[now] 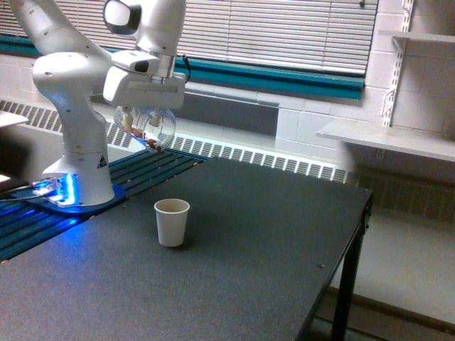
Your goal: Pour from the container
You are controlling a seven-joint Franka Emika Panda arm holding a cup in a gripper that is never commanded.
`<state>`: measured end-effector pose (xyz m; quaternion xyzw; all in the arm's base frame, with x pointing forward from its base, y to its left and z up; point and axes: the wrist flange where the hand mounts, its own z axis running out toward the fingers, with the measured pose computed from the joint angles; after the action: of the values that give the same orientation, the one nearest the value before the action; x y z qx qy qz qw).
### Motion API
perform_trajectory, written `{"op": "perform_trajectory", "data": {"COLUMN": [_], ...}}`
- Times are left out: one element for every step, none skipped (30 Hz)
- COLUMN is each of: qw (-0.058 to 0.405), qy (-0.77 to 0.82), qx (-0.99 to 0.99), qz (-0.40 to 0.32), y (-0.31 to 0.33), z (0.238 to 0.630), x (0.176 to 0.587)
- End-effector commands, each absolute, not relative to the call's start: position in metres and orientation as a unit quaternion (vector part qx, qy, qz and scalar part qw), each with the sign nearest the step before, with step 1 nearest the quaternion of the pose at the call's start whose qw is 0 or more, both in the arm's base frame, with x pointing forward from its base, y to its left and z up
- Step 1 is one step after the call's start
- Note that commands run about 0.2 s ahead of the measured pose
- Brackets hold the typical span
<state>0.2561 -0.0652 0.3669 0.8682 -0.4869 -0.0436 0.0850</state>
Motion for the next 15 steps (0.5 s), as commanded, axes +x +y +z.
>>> {"op": "perform_trajectory", "data": {"qw": [0.090,0.089,0.088,0.089,0.088,0.088,0.087,0.087,0.088,0.088,0.087,0.086,0.086,0.085,0.086], "qy": [-0.476,-0.476,-0.476,-0.475,-0.474,-0.474,-0.474,-0.473,-0.472,-0.472,-0.473,-0.474,-0.474,-0.474,-0.474], "qx": [0.873,0.873,0.873,0.874,0.874,0.874,0.874,0.874,0.875,0.875,0.874,0.874,0.874,0.874,0.874], "qz": [-0.055,-0.055,-0.056,-0.056,-0.057,-0.058,-0.059,-0.061,-0.063,-0.063,-0.063,-0.063,-0.063,-0.063,-0.063], "y": [-0.0681,-0.0685,-0.0689,-0.0692,-0.0695,-0.0698,-0.0700,-0.0702,-0.0704,-0.0708,-0.0712,-0.0717,-0.0722,-0.0729,-0.0737], "z": [0.3571,0.3568,0.3564,0.3560,0.3556,0.3553,0.3549,0.3543,0.3538,0.3534,0.3531,0.3528,0.3525,0.3523,0.3520], "x": [0.2531,0.2533,0.2535,0.2535,0.2536,0.2538,0.2538,0.2538,0.2535,0.2536,0.2538,0.2539,0.2541,0.2543,0.2544]}}
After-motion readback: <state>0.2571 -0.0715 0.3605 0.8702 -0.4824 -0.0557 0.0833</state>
